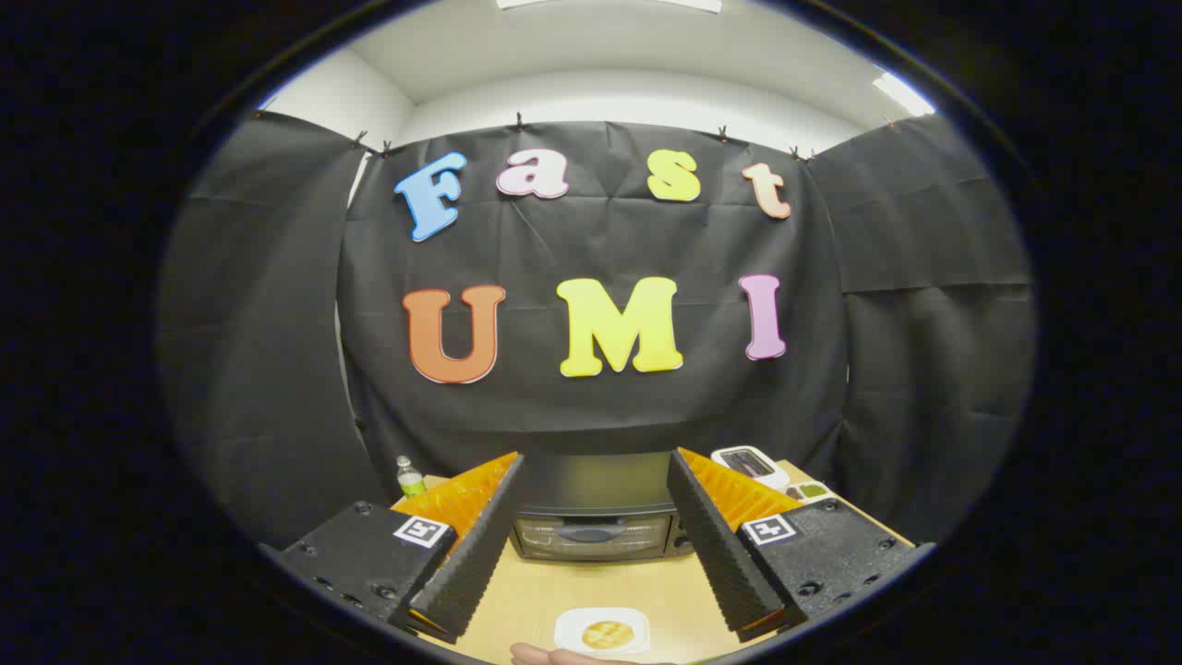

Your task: Open the toaster oven, put the food inside, and close the toaster oven door.

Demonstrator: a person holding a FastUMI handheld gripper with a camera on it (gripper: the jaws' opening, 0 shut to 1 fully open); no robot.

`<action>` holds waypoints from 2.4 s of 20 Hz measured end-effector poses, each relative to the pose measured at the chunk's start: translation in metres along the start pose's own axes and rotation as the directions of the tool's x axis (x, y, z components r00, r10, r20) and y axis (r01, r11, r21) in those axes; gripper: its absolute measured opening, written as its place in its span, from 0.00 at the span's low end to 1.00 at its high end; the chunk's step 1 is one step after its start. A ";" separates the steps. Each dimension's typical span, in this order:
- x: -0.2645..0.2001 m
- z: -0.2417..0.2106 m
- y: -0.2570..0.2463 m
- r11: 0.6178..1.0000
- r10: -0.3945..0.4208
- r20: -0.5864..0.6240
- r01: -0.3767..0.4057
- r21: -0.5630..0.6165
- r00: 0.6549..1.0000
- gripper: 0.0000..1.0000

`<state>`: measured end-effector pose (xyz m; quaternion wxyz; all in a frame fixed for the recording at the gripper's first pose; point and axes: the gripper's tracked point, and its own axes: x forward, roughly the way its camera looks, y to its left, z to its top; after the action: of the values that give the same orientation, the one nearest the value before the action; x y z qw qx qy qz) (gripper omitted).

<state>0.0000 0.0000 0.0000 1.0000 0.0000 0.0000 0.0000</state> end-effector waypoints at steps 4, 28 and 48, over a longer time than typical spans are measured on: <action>0.007 -0.006 -0.008 1.000 -0.008 -0.025 0.009 0.021 1.000 1.00; 0.119 -0.119 -0.008 0.999 -0.030 -0.133 0.027 -0.024 0.991 1.00; 0.234 -0.227 0.015 0.998 -0.023 -0.254 0.009 -0.057 0.967 1.00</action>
<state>0.2341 0.0152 -0.2270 0.9913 -0.0277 0.1284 -0.0081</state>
